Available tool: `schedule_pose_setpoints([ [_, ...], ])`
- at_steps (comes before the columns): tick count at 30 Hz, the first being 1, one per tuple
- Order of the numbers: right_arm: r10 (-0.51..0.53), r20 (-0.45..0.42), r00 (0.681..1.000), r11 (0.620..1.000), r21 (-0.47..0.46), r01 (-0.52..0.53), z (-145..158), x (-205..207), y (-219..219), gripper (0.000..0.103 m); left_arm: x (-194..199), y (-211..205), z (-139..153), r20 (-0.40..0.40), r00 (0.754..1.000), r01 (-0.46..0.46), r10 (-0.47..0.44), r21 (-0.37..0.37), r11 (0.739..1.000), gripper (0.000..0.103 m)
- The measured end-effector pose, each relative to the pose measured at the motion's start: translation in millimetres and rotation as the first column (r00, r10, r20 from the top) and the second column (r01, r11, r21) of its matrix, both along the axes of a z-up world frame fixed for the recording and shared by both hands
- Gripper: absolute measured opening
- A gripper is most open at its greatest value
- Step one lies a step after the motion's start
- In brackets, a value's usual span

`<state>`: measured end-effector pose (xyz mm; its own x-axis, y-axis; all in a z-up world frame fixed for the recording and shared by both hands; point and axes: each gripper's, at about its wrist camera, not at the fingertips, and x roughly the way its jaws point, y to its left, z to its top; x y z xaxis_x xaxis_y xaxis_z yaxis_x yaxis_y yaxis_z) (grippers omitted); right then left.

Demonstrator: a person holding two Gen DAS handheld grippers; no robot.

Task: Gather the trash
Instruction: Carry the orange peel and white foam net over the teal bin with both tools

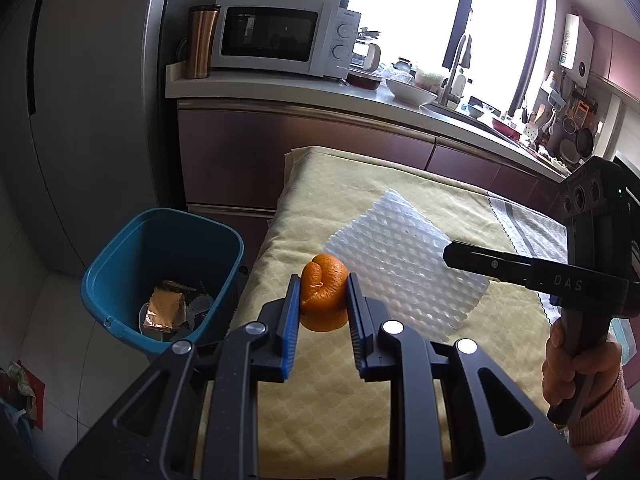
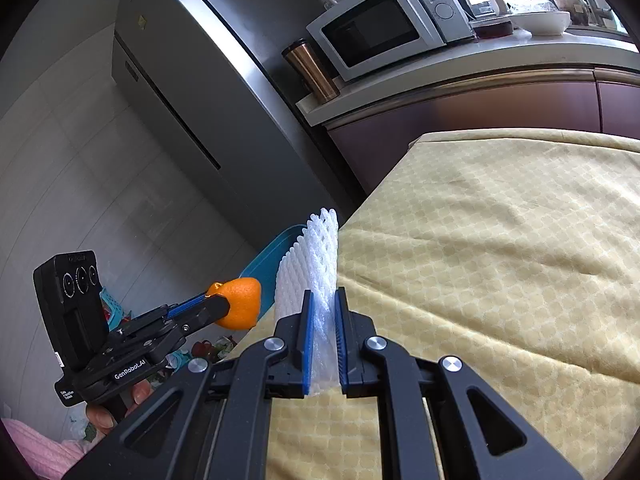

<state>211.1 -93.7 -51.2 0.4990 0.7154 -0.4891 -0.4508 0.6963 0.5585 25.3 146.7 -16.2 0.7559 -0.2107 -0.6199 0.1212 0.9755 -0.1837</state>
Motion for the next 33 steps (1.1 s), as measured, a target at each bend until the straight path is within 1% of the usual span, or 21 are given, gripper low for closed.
schedule_pose_setpoints([
  [33,0.068,0.007,0.998,0.998,-0.001,-0.068,8,20,39,0.009,4,29,2,0.012,0.998,-0.068,0.068,0.011,0.998,0.022],
])
